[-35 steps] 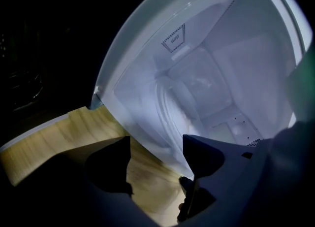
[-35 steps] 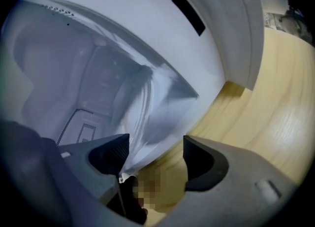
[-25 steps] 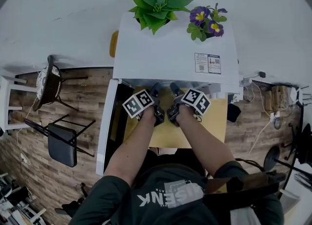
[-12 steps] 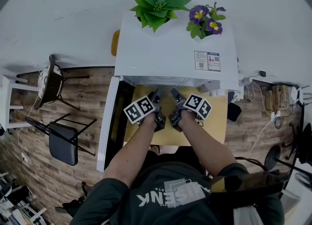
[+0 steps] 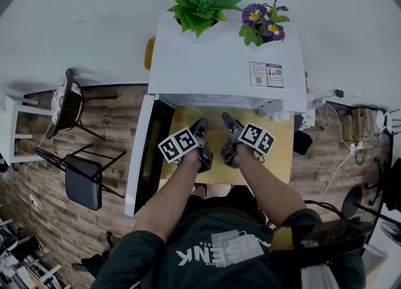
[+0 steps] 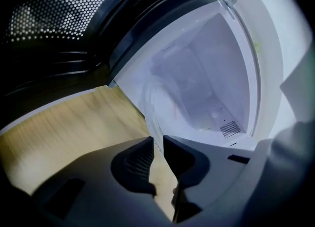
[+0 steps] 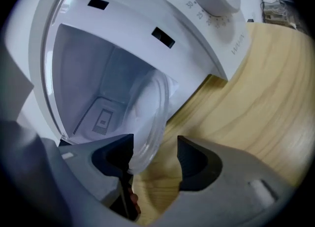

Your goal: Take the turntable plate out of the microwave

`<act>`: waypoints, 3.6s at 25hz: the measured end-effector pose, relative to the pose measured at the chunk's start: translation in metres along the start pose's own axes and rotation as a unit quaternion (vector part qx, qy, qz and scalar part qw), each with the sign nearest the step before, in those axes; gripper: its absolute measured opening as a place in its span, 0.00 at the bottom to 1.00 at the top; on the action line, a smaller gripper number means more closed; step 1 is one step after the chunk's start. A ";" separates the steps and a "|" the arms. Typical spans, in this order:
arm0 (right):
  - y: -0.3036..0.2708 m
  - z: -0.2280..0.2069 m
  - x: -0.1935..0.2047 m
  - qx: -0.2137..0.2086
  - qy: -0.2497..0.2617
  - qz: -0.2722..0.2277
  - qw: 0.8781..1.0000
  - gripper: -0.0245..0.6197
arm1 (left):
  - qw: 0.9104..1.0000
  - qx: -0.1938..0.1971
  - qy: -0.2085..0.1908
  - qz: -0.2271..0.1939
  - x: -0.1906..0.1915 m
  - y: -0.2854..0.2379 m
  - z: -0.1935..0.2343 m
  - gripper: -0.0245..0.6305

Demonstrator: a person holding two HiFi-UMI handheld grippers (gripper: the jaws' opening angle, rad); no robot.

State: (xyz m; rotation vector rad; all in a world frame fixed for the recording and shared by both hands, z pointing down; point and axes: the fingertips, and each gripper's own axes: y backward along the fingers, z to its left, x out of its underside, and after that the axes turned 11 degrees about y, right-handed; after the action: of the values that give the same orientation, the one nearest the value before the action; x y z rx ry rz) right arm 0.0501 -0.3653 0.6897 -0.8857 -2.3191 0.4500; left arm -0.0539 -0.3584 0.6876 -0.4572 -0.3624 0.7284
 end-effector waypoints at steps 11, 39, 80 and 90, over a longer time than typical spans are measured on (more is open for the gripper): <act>-0.002 0.006 -0.003 -0.058 0.003 -0.029 0.998 0.23 | 1.000 0.020 0.023 0.004 0.016 0.019 0.011 0.12; 0.063 0.009 0.055 -0.114 0.008 -0.017 0.993 0.18 | 0.996 0.089 -0.002 0.002 0.024 0.036 0.014 0.22; 0.211 0.086 0.028 -0.258 0.130 0.010 0.957 0.20 | 0.978 0.180 -0.048 -0.088 0.110 0.169 -0.097 0.18; 0.265 0.112 0.004 -0.309 0.171 0.041 0.935 0.20 | 0.974 0.154 -0.073 -0.150 0.138 0.212 -0.137 0.18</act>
State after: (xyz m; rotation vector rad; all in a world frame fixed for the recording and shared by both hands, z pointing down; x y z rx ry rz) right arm 0.1029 -0.1827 0.4744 -1.2381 -2.1117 -0.4105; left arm -0.0105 -0.1593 0.4846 -0.0509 -0.4364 0.5106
